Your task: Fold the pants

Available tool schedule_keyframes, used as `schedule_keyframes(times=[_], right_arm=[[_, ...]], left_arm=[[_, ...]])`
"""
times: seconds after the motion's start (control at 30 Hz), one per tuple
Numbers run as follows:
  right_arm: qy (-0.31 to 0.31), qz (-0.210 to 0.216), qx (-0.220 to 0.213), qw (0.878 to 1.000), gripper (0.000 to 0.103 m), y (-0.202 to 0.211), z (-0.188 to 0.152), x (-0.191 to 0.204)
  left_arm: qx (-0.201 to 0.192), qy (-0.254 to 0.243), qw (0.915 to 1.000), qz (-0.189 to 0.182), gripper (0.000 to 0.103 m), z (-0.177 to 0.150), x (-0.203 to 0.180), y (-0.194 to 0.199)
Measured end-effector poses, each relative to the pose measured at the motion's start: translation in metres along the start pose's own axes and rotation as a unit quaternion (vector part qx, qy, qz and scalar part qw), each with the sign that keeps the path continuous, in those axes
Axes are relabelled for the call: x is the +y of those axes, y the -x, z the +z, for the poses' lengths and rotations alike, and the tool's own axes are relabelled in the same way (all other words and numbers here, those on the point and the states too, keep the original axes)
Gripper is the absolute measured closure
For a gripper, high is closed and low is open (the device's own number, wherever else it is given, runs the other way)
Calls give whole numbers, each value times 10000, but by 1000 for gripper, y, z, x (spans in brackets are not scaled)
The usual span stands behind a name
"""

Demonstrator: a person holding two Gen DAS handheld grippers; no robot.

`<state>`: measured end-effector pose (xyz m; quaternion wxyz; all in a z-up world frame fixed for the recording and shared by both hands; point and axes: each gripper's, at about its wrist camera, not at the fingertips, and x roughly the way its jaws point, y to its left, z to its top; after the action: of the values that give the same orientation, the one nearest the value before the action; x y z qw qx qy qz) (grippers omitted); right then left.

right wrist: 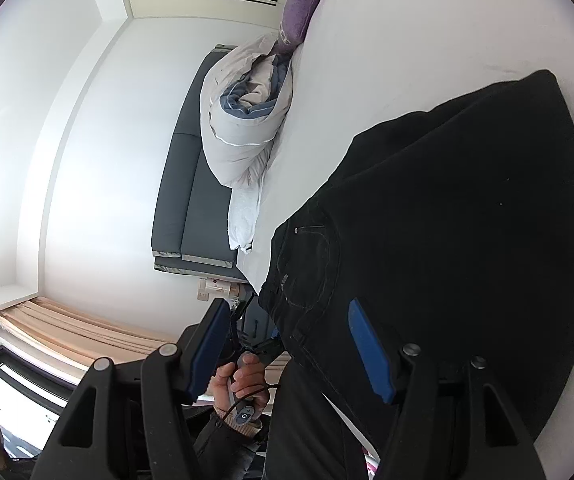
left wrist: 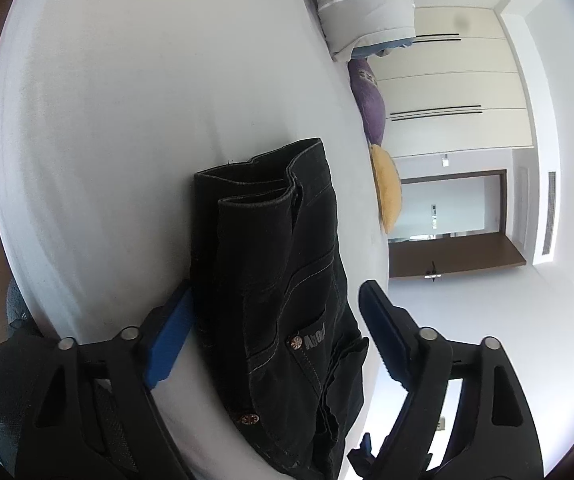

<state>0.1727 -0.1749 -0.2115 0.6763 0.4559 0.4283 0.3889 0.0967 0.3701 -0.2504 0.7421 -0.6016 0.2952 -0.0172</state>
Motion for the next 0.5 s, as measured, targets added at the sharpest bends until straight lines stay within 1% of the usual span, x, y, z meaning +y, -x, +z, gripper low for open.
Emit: schedule_keyframes(times=[0.07, 0.1, 0.17, 0.2, 0.27, 0.33, 0.37, 0.43, 0.47, 0.5], right_arm=[[6, 20, 9, 10000, 37, -1, 1, 0], [3, -2, 15, 10000, 37, -3, 2, -1], [-9, -54, 51, 10000, 37, -7, 4, -2], [-17, -93, 71, 9999, 37, -9, 6, -3], [-58, -244, 165, 9995, 37, -16, 9, -6], [-134, -498, 373, 9980, 37, -26, 11, -13], [-189, -762, 530, 9955, 39, -32, 11, -20], [-129, -1181, 676, 9906, 54, -40, 10, -28], [-60, -1264, 676, 9896, 55, -41, 9, -29], [-43, -1251, 647, 9900, 55, -40, 8, -29]], left_arm=[[94, 107, 9999, 20, 50, 2, 6, -9], [114, 146, 9998, 113, 55, 3, 9, -13], [130, 229, 9994, 230, 72, 6, 9, -20], [135, 285, 9992, 246, 73, 6, 10, -21], [129, 353, 9990, 232, 77, 7, 10, -21], [118, 252, 9992, 303, 81, 6, 5, -19], [107, 196, 9992, 335, 83, 7, 1, -18], [71, 122, 9994, 325, 88, 6, -7, -15], [45, 66, 9994, 322, 91, 6, -12, -13], [14, -20, 9994, 334, 93, 6, -19, -11]])
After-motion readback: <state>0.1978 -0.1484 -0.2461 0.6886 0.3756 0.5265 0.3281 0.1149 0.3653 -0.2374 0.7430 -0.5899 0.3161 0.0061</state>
